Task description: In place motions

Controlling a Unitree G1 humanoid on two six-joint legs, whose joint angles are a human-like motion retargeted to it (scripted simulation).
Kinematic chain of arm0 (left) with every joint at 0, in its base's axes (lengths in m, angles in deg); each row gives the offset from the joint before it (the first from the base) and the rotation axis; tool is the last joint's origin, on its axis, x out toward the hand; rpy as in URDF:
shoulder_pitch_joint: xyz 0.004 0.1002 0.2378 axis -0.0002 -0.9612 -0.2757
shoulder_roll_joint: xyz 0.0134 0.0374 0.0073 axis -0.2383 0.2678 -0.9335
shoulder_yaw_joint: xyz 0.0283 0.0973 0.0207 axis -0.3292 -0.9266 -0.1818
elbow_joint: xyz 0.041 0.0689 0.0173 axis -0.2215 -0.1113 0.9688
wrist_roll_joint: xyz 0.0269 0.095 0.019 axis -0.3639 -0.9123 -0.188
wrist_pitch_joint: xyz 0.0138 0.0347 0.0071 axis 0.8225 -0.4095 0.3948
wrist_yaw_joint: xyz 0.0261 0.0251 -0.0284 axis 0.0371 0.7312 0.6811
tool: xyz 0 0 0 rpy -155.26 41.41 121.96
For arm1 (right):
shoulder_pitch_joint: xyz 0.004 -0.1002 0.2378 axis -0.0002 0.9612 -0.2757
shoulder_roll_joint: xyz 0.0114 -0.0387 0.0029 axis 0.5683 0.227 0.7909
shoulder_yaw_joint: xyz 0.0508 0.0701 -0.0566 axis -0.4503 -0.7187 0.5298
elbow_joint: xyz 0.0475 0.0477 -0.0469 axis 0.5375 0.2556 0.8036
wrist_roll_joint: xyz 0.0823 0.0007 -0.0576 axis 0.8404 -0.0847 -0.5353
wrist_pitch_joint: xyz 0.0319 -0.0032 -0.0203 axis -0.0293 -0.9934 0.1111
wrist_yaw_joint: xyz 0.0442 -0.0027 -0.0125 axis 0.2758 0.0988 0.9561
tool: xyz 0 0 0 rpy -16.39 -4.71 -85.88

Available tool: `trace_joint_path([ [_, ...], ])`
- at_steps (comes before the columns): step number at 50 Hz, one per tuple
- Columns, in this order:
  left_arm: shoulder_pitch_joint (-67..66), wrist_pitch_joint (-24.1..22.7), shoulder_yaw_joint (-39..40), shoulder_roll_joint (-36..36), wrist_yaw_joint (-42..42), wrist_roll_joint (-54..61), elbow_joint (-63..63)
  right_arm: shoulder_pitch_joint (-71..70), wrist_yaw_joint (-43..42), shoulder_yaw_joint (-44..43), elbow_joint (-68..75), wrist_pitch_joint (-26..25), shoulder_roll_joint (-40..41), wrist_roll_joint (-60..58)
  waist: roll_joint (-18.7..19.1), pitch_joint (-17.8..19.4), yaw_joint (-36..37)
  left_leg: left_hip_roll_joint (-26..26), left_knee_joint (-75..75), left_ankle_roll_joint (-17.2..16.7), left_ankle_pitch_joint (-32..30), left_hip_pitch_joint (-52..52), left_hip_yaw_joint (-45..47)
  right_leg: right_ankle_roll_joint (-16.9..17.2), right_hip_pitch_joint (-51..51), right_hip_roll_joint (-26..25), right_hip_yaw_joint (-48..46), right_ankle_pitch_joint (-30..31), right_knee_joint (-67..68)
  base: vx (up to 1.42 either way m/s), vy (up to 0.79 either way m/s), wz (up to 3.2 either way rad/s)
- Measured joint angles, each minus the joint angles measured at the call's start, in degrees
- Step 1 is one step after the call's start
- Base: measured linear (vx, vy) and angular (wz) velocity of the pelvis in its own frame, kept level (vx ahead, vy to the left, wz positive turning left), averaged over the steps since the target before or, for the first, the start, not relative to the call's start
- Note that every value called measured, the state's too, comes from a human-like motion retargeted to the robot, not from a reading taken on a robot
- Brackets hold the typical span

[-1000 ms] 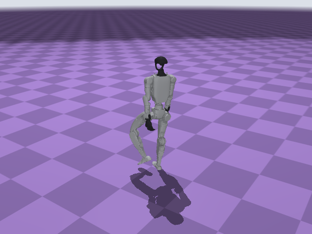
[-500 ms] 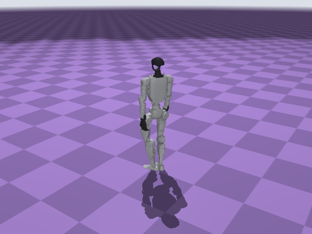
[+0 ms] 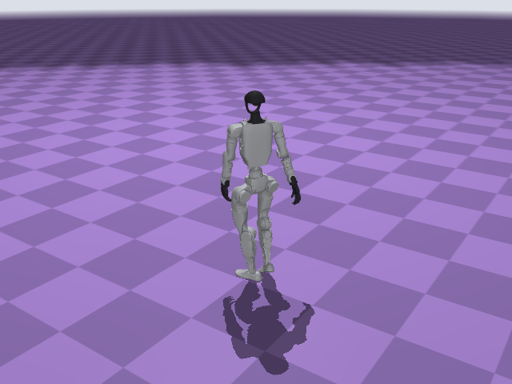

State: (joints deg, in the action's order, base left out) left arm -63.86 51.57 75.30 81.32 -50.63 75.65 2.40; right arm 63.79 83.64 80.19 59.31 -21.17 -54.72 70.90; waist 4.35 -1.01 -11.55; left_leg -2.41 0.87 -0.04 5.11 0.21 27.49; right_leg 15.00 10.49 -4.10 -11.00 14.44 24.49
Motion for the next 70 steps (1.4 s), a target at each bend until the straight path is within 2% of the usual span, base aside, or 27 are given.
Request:
trace_joint_path([
  [2,-5.08,0.21,1.42,0.38,-0.90,-2.06,1.82,-2.76,0.40,3.34,-1.26,-0.06,2.11,-0.56,-1.32,0.37,0.27,1.10,1.64,-0.36,1.15,-1.47,0.17,-3.84,-6.51,2.22,-3.46,-13.12,-6.44,0.01,0.13,0.08],
  [3,-7.70,0.45,2.33,0.65,-1.52,-2.89,2.77,-3.99,0.73,5.12,-2.17,0.06,3.15,-1.01,-1.73,0.05,1.08,1.40,2.86,-0.39,1.65,-1.66,0.74,-7.52,-8.51,2.83,-5.92,-17.74,-10.32,0.03,0.09,-0.16],
  [5,-13.50,0.86,4.37,0.70,-2.29,-4.14,4.45,-6.61,2.22,9.24,-4.43,0.08,5.27,-2.08,-3.14,-0.22,2.53,2.21,6.40,-0.05,1.01,-1.92,1.75,-13.41,-11.50,4.28,-7.01,-18.61,-17.77,-0.05,0.06,-0.38],
  [8,-18.44,1.86,7.93,0.15,-1.68,-4.18,6.91,-14.35,6.76,14.61,-10.10,-0.66,8.51,-4.09,-6.86,1.38,4.78,-1.59,26.92,1.17,-10.07,7.15,3.76,-12.25,-11.91,8.40,-2.99,-18.87,-19.55,-0.39,0.05,0.00],
  [10,-21.24,2.56,9.51,-0.82,-1.45,-3.52,7.18,-19.07,9.21,16.41,-15.91,0.28,9.79,-5.54,-7.62,3.29,5.50,-7.24,43.51,5.70,-16.18,16.36,3.26,-12.38,-10.69,9.36,-2.47,-19.52,-18.83,-0.43,-0.04,0.56],
  [12,-25.44,2.61,9.75,-1.38,-1.43,-2.57,7.18,-22.51,11.64,19.14,-21.70,1.71,10.05,-5.76,-7.85,4.75,7.78,-9.69,56.70,7.47,-12.00,23.69,0.01,-14.26,-12.17,8.16,-3.03,-19.07,-20.06,-0.11,-0.07,-0.23],
  [15,-28.34,6.30,11.08,-1.36,-1.00,-3.50,7.18,-27.18,14.58,20.52,-28.33,3.15,10.04,-7.64,-8.00,6.85,9.85,-18.30,70.58,11.18,-5.08,28.06,4.43,-15.06,-12.85,7.50,-2.36,-19.42,-18.97,-0.05,0.01,-0.18],
  [18,-30.02,6.49,14.20,-0.61,-1.98,-3.16,7.18,-29.71,11.29,19.64,-29.37,4.04,11.50,-7.53,-8.18,6.27,11.03,-16.86,75.02,9.59,-3.58,32.97,1.94,-15.09,-12.26,7.73,-1.84,-19.17,-18.31,0.02,0.07,-0.12],
  [25,-26.93,4.15,14.54,-0.75,-0.65,0.25,7.18,-27.75,12.84,19.70,-29.15,5.48,11.91,-5.11,-8.39,4.64,10.23,-12.24,63.46,7.07,-4.86,24.60,2.22,-13.83,-13.38,8.33,-3.26,-19.91,-17.97,0.11,-0.05,0.17],
  [30,-20.66,-0.79,9.02,-0.50,-2.32,0.00,6.31,-19.63,11.26,18.17,-23.41,5.23,11.01,-8.31,-8.10,1.34,9.43,-0.05,30.27,0.43,-11.08,8.89,-1.12,-11.67,-13.35,7.71,-3.05,-20.28,-16.58,0.29,-0.12,-0.08],
  [32,-17.76,-1.82,6.30,-0.44,-3.27,-0.99,4.80,-15.58,11.91,16.79,-20.51,4.54,10.01,-9.42,-6.70,-0.21,8.76,2.23,17.17,-1.16,-2.05,1.97,0.80,-10.44,-12.39,5.97,-3.14,-20.32,-14.68,0.36,-0.15,-0.23],
  [33,-16.18,-2.13,4.71,-0.26,-3.87,-1.28,4.13,-13.34,12.48,15.54,-18.99,4.16,9.23,-10.59,-5.53,-0.98,8.35,1.81,11.09,-1.08,0.39,-1.44,4.54,-9.80,-11.88,4.76,-3.33,-20.14,-13.37,0.36,-0.15,-0.77],
  [35,-12.39,-2.10,1.87,0.15,-4.32,-1.21,3.12,-8.70,13.03,13.25,-16.22,3.39,7.16,-13.35,-3.27,-2.37,12.38,4.43,1.79,4.41,0.85,-2.41,12.14,-8.79,-9.78,1.54,1.28,-16.57,-10.20,0.30,-0.17,-0.25],
  [37,-5.56,-1.81,-3.10,-0.06,-2.95,0.03,2.18,-5.47,11.85,8.76,-13.59,2.71,5.12,-14.24,-1.42,-2.99,-2.57,1.65,1.87,1.27,-0.01,-0.21,-4.21,-3.87,-6.55,4.79,-14.57,-9.75,-3.46,-0.08,-0.23,3.60],
  [40,3.44,-1.61,-4.83,0.17,-1.70,0.70,-2.58,-2.94,8.60,4.57,-8.16,1.95,2.26,-12.07,-0.01,1.70,-0.95,-2.15,1.79,1.34,-1.14,1.89,-2.51,0.00,4.12,4.50,-11.70,4.40,15.16,-0.24,-0.21,-0.01],
  [42,7.08,-2.00,-8.00,0.29,-0.07,2.54,-6.64,0.50,7.19,1.99,-4.90,1.17,-0.14,-9.77,1.82,2.21,-1.07,-3.57,1.67,1.71,-1.13,2.57,-3.02,-0.23,10.73,2.67,-9.29,4.98,25.37,0.08,-0.12,0.18],
  [43,8.89,-1.84,-9.47,-0.27,1.28,3.57,-8.32,1.85,6.83,1.30,-3.23,0.47,-1.39,-8.59,2.58,2.20,-1.86,-3.85,1.65,1.88,-1.00,2.81,-3.54,-0.93,13.29,4.51,-10.94,3.16,30.61,0.00,0.00,0.00],
  [45,11.47,-1.31,-8.07,-1.57,2.48,2.36,-11.56,2.17,6.24,0.76,0.13,-1.46,-3.38,-7.25,2.94,3.27,-4.15,-4.16,1.44,2.19,-1.22,3.26,-3.49,-1.66,17.80,5.72,-11.45,0.90,38.03,-0.10,0.02,0.06],
  [48,12.79,-1.84,-6.14,-0.89,-1.60,0.20,-12.98,4.33,4.01,-3.13,1.13,-2.59,-4.50,-5.84,3.99,3.12,-5.66,-6.11,2.32,1.87,-1.38,4.41,-4.31,-0.19,20.95,3.38,-11.43,-0.92,41.17,-0.01,-0.02,-0.01],
  [52,11.64,-4.04,-6.75,-0.37,-2.49,4.00,-13.29,6.41,3.11,-6.24,-0.28,-0.37,-4.54,-2.90,4.16,1.96,-4.91,-6.54,2.65,1.58,-0.91,4.52,-2.91,0.00,18.95,1.55,-10.46,-0.59,36.33,0.02,-0.07,-0.33],
  [58,4.57,-1.30,-5.36,0.14,0.70,-0.50,-8.41,4.05,4.13,-4.43,-2.91,-0.20,-1.53,-0.89,1.72,0.01,-2.17,-3.47,2.41,0.61,-0.23,2.11,0.41,0.00,3.25,-2.41,-3.73,1.17,7.94,0.04,0.04,-0.30],
  [60,1.50,-0.17,-5.26,0.36,0.12,-2.46,-4.86,2.03,4.06,-2.45,-3.37,-0.13,0.03,-0.29,0.49,-0.29,-2.66,-0.56,3.21,1.14,0.73,1.07,-0.71,0.00,-3.74,-0.93,-2.04,-6.55,-2.00,0.00,0.28,0.55],
  [63,-4.57,1.70,-2.17,0.09,-1.05,-5.90,0.05,-2.44,2.80,3.05,-4.25,-0.01,3.28,0.51,-1.90,-0.60,-1.76,1.34,7.12,1.08,1.19,-0.23,-0.46,-8.13,-11.23,3.14,-11.63,-19.70,-12.10,0.01,0.19,0.20],
  [65,-10.23,2.63,1.33,-0.39,-1.57,-7.48,1.78,-5.98,2.62,8.26,-5.82,-0.02,5.65,0.64,-4.37,-1.70,0.43,1.81,13.98,2.06,-4.16,1.39,2.19,-12.05,-12.78,4.95,-8.01,-20.19,-17.01,-0.04,0.17,-0.21],
  [66,-12.13,2.89,2.93,-0.82,-1.52,-7.40,2.31,-8.90,3.83,10.25,-7.58,-0.09,6.85,0.51,-6.01,-1.22,0.75,-0.79,23.76,2.09,-9.13,5.62,2.03,-12.04,-12.61,6.47,-7.26,-20.46,-17.43,-0.38,0.21,0.07],
  [68,-14.73,2.79,6.31,-1.73,-2.17,-6.22,3.77,-14.14,6.45,13.01,-13.60,0.76,8.61,-0.29,-6.60,1.53,2.09,-7.87,44.15,6.03,-16.74,16.13,0.40,-11.59,-12.08,7.33,-5.74,-21.30,-17.45,-0.57,0.18,0.08],
  [70,-18.58,1.74,9.62,-2.44,-2.70,-3.98,4.57,-17.42,8.69,16.17,-21.81,2.65,9.57,-0.67,-7.62,4.86,6.69,-7.23,57.17,7.29,-17.63,25.79,-6.67,-13.01,-12.41,7.86,-3.12,-20.55,-17.76,-0.30,0.12,-1.12],
])
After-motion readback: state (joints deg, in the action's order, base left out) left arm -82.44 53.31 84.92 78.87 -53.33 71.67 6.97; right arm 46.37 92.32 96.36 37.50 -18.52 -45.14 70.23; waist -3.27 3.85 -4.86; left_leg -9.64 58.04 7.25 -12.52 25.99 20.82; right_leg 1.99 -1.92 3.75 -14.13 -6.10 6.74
